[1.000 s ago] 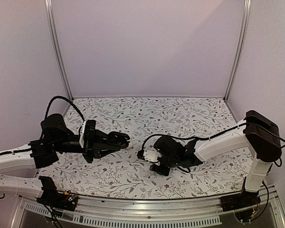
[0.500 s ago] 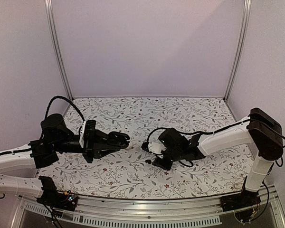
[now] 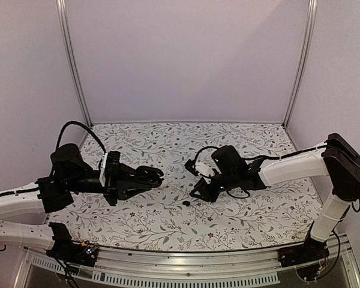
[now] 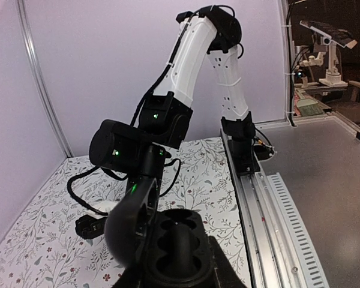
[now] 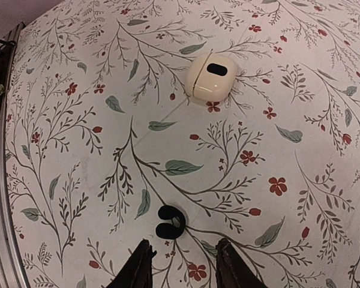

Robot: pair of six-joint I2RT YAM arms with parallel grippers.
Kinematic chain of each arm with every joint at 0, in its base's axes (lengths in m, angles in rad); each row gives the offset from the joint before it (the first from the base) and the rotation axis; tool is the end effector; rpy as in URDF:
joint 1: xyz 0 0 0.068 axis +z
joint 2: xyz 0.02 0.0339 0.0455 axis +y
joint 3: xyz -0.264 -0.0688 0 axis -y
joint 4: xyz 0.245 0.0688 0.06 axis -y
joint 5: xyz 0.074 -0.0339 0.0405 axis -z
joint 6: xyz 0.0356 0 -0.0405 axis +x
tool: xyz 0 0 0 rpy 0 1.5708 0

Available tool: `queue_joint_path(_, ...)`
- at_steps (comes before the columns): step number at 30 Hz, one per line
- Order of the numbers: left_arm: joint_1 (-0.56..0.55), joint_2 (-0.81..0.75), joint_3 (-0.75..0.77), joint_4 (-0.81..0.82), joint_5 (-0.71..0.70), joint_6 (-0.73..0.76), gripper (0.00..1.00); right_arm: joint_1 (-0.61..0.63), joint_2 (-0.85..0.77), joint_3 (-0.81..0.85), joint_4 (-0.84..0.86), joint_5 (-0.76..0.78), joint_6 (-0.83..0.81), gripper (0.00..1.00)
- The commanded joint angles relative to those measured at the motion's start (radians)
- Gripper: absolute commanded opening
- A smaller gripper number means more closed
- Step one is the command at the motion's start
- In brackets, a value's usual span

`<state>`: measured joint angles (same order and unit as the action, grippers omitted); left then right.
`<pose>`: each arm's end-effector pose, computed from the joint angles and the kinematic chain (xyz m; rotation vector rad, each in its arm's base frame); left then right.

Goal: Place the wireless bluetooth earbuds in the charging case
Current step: Adjust the right earbud at the center of the board, then pick up the right earbud from the center of the board.

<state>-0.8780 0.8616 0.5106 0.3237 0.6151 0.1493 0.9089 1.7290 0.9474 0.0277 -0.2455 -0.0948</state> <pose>0.1131 -0.1684 0.2831 1.2330 1.1658 -1.0432 0.2125 0.2868 0.1699 -1.2652 2.0398 0.6822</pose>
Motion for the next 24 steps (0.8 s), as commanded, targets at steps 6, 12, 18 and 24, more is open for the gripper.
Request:
queue_joint_path(6, 0.016, -0.015, -0.009, 0.003, -0.008, 0.01, 0.0, 0.001, 0.164, 0.125, -0.067, -0.05, 0.064, 0.33)
queue_joint_path(12, 0.015, -0.012, -0.01, 0.003, -0.008, 0.01, 0.0, 0.001, 0.198, 0.143, -0.081, -0.055, 0.052, 0.31)
queue_joint_path(18, 0.016, -0.011, -0.011, 0.004, -0.007, 0.012, 0.0, 0.001, 0.231, 0.154, -0.104, -0.065, 0.026, 0.32)
queue_joint_path(24, 0.015, -0.008, -0.011, 0.003, -0.007, 0.013, 0.0, 0.016, 0.249, 0.166, -0.127, -0.092, 0.011, 0.3)
